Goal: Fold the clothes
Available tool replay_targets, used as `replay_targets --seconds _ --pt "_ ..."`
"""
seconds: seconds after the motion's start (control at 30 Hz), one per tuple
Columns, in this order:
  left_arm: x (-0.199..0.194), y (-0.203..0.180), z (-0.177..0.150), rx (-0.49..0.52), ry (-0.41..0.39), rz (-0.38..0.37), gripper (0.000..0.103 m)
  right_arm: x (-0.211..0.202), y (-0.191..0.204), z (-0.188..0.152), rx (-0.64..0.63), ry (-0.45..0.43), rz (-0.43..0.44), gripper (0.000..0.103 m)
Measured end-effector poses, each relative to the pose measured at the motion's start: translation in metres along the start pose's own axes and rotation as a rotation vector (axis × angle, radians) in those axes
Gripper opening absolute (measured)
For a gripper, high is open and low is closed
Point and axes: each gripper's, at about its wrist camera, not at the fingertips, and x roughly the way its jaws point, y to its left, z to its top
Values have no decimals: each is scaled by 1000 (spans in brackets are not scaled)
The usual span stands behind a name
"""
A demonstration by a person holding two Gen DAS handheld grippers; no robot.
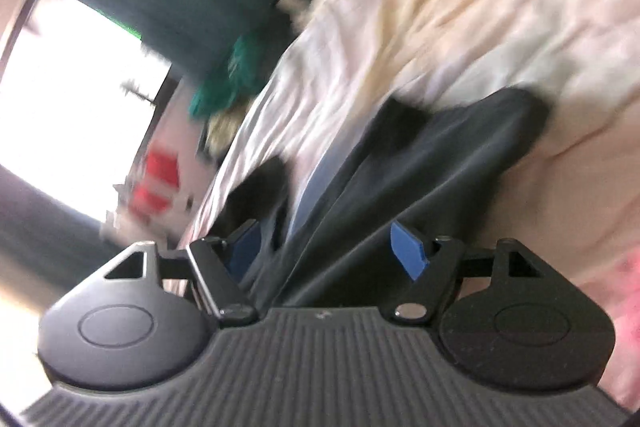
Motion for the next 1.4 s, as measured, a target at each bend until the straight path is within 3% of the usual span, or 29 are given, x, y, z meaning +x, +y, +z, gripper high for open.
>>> replay_targets --seconds 0.1,0.2,0.33,0.43,0.57,0.63,0.77,0.83,0.93,1.0,1.07,1.13,1.27,1.4 --pt "7 -37 -10 189 -6 -105 93 -6 -23 10 61 7 -27 75" --pt "30 -84 -26 379 41 -197 94 -1 -43 17 132 28 -57 75" --pt "67 -141 -49 632 93 -225 94 13 -64 21 216 51 -87 74" --pt "89 -170 -71 828 63 -195 94 32 -72 26 230 63 -85 72" --pt "125 -180 -101 1025 -9 -110 94 55 -63 36 101 16 -117 41" --pt "133 -178 -116 1111 -90 -51 93 65 -57 38 42 -1 -131 28" --pt "134 -175 -149 1301 -301 8 92 77 -51 36 11 -31 -160 27" --pt "135 -175 -154 1318 -314 21 88 82 -47 35 -16 -44 -175 27" --pt "134 -172 -144 1242 -291 -8 79 86 -43 31 -56 -54 -195 14" --pt "134 -167 -134 1183 -275 -28 65 85 -42 32 -56 -68 -185 8" --pt "131 -162 -125 1130 -260 -48 35 82 -43 35 -27 -87 -146 7" --pt "129 -158 -119 1082 -237 -82 14 79 -43 38 -4 -110 -102 6" --pt "116 -153 -111 1053 -237 -154 7 64 -36 43 -15 -180 -15 6" --pt "103 -146 -114 1033 -175 -217 4 42 -29 45 -89 -311 34 5"
